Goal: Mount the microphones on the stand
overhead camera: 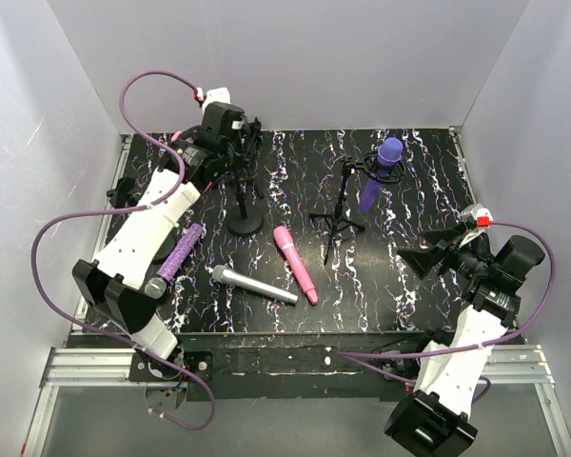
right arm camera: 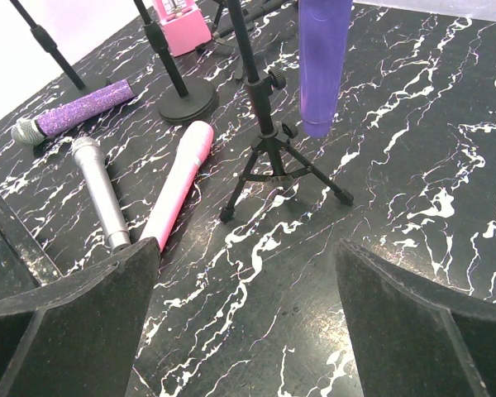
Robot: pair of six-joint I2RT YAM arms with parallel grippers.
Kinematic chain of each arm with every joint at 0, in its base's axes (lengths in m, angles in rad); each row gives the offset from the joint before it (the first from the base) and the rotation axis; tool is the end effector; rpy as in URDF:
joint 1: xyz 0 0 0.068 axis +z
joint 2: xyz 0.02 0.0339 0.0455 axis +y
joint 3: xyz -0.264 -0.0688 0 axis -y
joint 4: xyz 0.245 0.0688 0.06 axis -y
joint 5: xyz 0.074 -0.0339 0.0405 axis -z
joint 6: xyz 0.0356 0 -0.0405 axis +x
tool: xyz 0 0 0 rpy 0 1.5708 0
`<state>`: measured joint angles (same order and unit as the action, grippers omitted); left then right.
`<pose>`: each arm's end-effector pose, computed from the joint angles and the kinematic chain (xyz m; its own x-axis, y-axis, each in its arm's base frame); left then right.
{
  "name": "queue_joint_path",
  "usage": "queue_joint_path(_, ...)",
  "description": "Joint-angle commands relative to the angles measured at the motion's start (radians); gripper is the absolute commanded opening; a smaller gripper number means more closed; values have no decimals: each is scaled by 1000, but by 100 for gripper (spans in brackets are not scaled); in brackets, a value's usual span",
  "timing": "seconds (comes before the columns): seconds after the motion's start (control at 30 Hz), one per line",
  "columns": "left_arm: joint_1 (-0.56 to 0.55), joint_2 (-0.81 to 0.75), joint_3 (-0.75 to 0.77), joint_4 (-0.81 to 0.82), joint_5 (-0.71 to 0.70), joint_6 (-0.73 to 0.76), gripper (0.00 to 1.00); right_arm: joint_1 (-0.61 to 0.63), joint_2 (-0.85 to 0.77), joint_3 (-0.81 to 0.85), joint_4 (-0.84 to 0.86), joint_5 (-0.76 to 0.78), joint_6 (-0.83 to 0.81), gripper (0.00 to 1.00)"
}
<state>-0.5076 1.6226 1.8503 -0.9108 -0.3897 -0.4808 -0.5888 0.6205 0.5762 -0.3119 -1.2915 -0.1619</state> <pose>0.3052 -0.1543 0.4234 -0.5779 -0.1681 -0.7986 -0.0848 0.9856 -0.1461 0.1281 -0.0444 0.2869 -0.1901 0.0735 -0.9790 -0.6351 0.7513 0.1797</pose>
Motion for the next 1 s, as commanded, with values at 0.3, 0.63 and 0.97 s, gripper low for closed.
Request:
queue_joint_path(0.3,-101,-108,-57,13,-107,-41,51,-3,-13,7,23,-29,-7,93)
queue_joint_path(0.63,-98,-355,-267,87,41,62,98,-5,-8,19,-19,-75,-60,93)
queue_joint_path(0.97,-94,-685,-618,112,193,-28,98,-5,31,99,-358,-195,-402,93)
